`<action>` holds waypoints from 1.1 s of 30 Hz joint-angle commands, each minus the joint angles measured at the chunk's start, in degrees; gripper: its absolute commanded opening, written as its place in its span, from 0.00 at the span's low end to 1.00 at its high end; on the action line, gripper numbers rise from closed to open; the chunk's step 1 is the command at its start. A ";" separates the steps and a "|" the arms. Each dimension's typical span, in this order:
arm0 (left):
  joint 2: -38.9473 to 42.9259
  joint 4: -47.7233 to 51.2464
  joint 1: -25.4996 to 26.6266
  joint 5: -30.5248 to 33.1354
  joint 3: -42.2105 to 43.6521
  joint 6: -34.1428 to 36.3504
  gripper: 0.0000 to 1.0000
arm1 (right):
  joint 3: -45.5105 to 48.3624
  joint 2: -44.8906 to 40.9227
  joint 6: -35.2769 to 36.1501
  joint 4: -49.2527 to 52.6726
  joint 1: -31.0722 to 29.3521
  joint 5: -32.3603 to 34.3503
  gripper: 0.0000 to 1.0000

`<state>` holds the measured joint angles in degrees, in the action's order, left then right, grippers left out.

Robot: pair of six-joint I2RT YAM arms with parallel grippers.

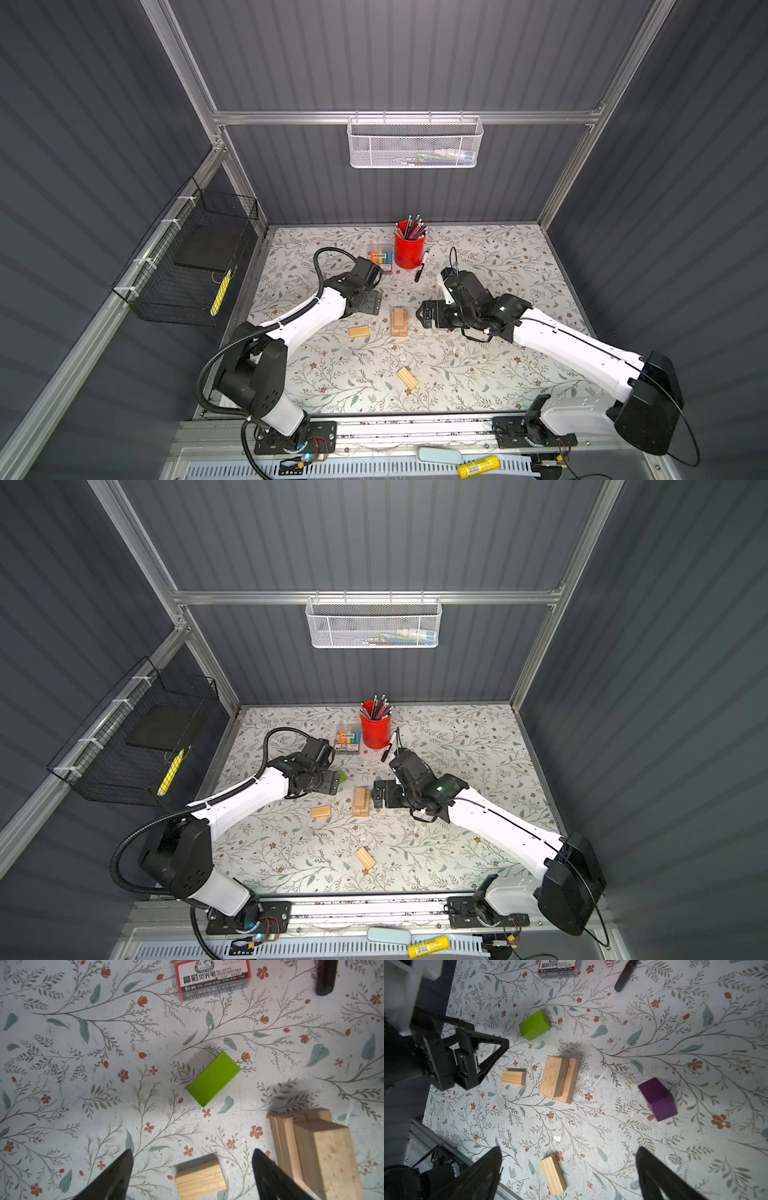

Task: Build the wood block tower

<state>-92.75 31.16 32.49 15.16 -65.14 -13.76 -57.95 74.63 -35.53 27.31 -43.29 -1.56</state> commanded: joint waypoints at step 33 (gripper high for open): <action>-20.04 -2.07 -8.94 -8.90 -12.16 -7.16 0.59 | 0.82 5.32 1.86 -7.49 5.82 -4.84 0.99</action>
<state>-111.31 28.23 23.29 7.55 -75.35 -17.54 -56.69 79.99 -34.39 21.08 -37.89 -6.04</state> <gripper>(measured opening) 0.602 0.989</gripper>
